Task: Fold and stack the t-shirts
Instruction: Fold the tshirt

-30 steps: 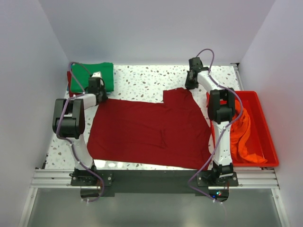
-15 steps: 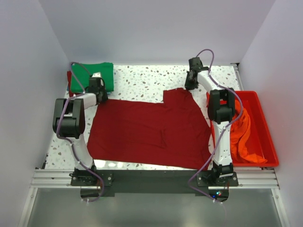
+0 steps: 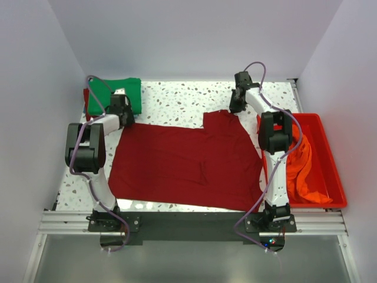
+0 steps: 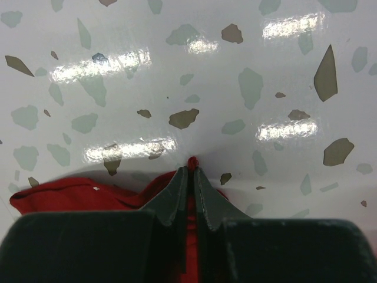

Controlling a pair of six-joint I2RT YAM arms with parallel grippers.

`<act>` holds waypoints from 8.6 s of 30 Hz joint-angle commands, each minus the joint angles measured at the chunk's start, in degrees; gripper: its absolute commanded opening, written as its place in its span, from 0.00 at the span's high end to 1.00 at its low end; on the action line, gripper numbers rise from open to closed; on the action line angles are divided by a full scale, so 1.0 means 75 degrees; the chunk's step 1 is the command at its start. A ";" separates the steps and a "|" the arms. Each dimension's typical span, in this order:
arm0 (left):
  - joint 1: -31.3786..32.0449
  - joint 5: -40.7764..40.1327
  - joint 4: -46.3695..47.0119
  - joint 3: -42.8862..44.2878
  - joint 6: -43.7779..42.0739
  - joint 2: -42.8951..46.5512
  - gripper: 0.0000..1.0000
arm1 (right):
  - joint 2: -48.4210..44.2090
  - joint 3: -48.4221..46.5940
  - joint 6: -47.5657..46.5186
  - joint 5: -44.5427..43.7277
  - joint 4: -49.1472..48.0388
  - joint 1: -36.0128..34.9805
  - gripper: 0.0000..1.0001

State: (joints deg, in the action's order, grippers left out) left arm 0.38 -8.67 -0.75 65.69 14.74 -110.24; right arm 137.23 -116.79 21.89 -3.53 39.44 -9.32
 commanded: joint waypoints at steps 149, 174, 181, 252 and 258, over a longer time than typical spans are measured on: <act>-0.0321 0.0311 -0.4036 -0.1856 0.0705 0.5065 0.24 | -0.8127 0.7874 0.0889 0.1360 -0.0287 -0.1241 0.58; -0.0320 0.0640 -0.4153 -0.2442 0.0917 0.5722 0.23 | -0.5032 0.7346 0.0773 0.1877 -0.2177 -0.1897 0.60; -0.0309 0.0640 -0.4142 -0.2489 0.0894 0.5745 0.23 | -0.4961 0.7404 0.0855 0.1760 -0.2200 -0.2015 0.65; -0.0204 0.1085 -0.3861 -0.2173 0.0881 0.5124 0.23 | -0.7750 0.7463 0.2860 -0.0513 0.0976 -0.4981 0.47; 0.0780 0.1143 -0.3381 -0.1915 0.1501 0.4458 0.23 | -0.7868 0.7627 0.1934 -0.0350 0.0297 -0.3084 0.49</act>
State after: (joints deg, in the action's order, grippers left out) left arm 3.62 -1.23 -30.37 48.60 22.48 -73.95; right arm 79.57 -59.40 40.88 -4.19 43.53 -36.99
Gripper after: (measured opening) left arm 0.771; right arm 0.513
